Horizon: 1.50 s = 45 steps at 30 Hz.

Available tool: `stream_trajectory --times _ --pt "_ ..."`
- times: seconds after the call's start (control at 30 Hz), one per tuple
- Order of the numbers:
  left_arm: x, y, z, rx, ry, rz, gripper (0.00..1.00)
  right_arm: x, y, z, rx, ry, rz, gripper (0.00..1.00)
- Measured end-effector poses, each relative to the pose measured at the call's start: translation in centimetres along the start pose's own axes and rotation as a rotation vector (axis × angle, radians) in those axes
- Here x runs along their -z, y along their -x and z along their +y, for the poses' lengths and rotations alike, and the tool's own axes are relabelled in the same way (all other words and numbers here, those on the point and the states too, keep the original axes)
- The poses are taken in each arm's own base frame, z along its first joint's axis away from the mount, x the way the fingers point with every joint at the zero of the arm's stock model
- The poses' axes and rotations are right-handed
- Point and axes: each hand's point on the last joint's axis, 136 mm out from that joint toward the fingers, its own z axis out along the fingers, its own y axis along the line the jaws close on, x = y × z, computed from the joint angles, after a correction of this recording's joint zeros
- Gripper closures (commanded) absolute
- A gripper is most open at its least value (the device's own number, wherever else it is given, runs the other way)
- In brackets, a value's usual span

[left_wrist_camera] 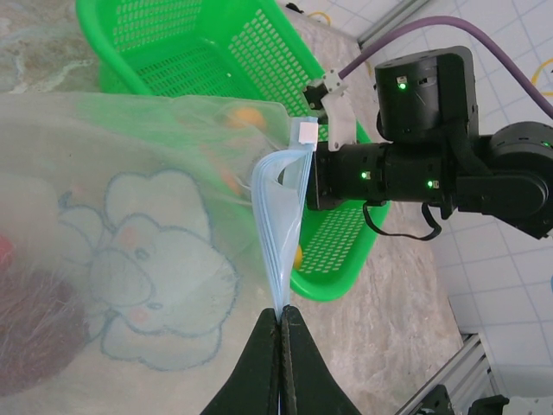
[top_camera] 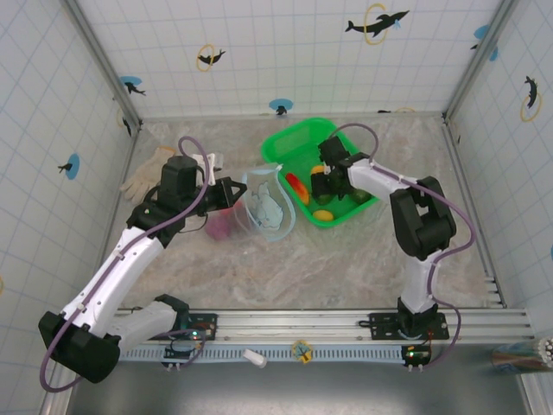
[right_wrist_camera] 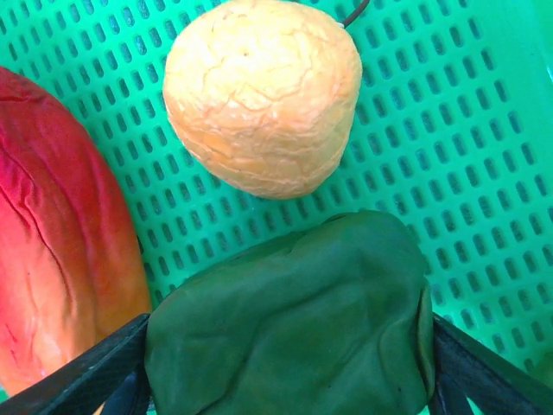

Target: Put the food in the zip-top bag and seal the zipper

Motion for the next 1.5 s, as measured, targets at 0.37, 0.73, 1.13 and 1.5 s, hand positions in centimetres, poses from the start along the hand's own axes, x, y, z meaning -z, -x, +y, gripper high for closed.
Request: stream_trajectory --times 0.37,0.73,1.13,1.5 --pt "0.0 0.4 -0.3 0.004 -0.014 -0.013 1.00 9.0 1.5 0.9 -0.047 0.122 -0.201 0.25" --pt "-0.4 0.7 -0.9 0.042 -0.051 -0.015 1.00 20.7 -0.3 8.2 0.059 0.524 -0.438 0.26" --pt "-0.5 0.5 -1.4 0.063 -0.077 0.001 1.00 21.8 -5.3 17.5 0.239 0.787 -0.316 0.32" --pt "-0.3 0.2 -2.1 0.065 -0.115 0.019 1.00 14.4 -5.1 19.5 0.093 0.673 -0.222 0.33"
